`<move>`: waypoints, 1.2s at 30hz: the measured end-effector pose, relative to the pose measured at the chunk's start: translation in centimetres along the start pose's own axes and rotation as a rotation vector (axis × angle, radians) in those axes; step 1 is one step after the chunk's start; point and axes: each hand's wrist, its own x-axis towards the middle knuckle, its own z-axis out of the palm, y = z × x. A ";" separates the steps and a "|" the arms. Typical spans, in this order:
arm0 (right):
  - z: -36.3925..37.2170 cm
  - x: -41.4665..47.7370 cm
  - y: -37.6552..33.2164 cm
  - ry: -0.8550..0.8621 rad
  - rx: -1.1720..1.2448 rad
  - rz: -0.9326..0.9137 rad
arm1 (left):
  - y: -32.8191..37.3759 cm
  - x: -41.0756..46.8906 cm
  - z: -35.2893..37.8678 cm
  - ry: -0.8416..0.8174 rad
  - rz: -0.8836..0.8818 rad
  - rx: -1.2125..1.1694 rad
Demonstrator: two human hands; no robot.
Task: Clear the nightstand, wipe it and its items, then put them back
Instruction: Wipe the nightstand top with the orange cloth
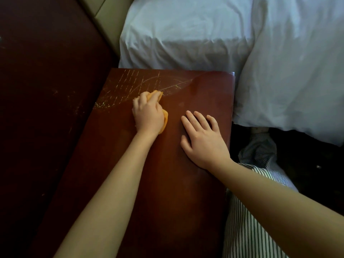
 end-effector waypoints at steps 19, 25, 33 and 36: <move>0.1 0.0 0.0 0.049 0.012 0.003 | 1.3 0.1 0.4 -0.030 0.055 -0.019; 0.1 0.0 0.0 0.036 0.022 0.001 | -0.9 -3.3 -1.2 -0.124 0.293 -0.059; -0.1 0.0 0.0 0.011 0.017 -0.005 | -1.4 0.2 -0.7 -0.003 -0.007 -0.003; -0.1 -0.1 0.1 -0.011 0.021 -0.005 | 0.3 0.9 0.2 -0.002 -0.003 0.006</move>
